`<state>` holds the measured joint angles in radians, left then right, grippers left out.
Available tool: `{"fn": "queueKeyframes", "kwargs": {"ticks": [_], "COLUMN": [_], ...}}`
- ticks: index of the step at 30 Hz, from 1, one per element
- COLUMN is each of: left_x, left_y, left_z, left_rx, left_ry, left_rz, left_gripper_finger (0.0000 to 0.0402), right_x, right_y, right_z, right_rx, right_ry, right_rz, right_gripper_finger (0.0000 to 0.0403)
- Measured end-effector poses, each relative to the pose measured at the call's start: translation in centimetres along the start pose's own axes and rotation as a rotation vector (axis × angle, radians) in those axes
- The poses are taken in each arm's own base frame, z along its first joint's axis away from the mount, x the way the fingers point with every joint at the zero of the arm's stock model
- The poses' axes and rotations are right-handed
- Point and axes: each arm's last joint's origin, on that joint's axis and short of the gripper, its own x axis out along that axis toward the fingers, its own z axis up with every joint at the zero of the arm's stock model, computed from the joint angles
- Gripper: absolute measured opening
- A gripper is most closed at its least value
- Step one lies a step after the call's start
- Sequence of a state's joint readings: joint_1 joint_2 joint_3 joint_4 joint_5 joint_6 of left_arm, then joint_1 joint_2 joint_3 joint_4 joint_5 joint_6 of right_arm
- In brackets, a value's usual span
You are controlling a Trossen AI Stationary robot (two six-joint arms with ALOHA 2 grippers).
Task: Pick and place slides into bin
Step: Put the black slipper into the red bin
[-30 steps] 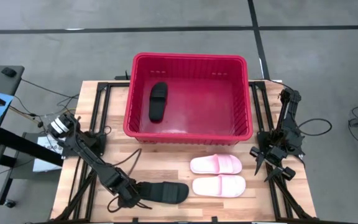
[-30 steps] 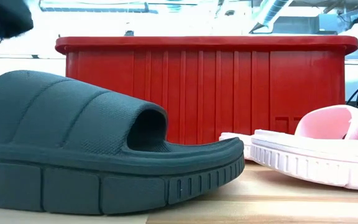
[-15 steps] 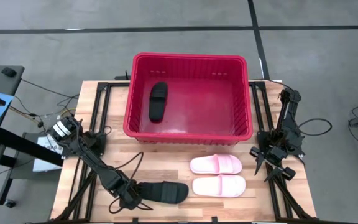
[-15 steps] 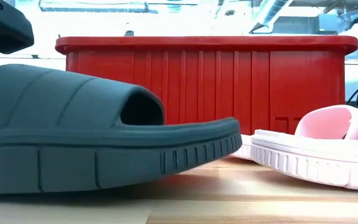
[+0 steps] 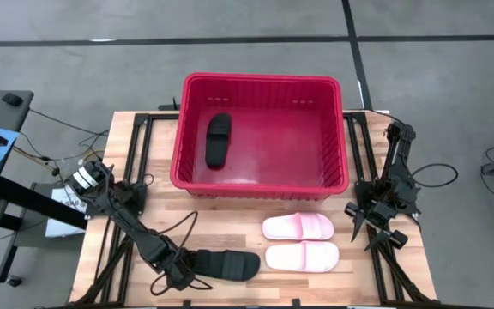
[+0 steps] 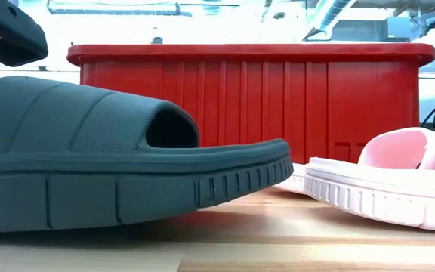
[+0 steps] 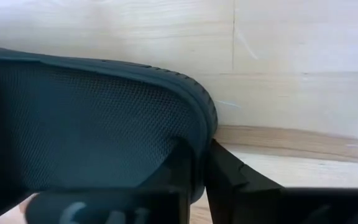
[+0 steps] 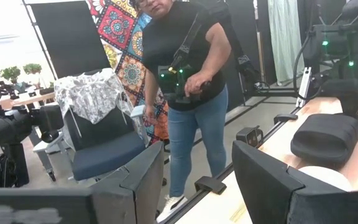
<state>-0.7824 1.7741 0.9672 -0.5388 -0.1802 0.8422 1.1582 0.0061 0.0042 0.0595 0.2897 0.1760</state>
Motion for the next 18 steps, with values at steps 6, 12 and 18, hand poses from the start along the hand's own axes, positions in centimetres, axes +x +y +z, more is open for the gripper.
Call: {"fn": "queueKeyframes", "kwargs": {"ticks": [6,12,18], "left_x": [-0.5,-3.2,-7.7], "left_y": [-0.2,-0.7,-0.9], "left_z": [0.3,0.4,-0.2], "left_rx": [-0.061,-0.149,-0.271], "left_ry": [-0.016,-0.1,-0.235], "left_rz": [0.005,0.001,0.038], "left_gripper_finger": [0.0004,0.0002,0.0001], "right_x": [0.0,0.0,0.0], "right_y": [0.0,0.0,0.0], "right_z": [0.0,0.0,0.0], "right_rx": [0.0,0.0,0.0], "right_ry": [0.0,0.0,0.0], "right_rz": [0.0,0.0,0.0], "right_gripper_finger": [0.0182,0.0182,0.0182]}}
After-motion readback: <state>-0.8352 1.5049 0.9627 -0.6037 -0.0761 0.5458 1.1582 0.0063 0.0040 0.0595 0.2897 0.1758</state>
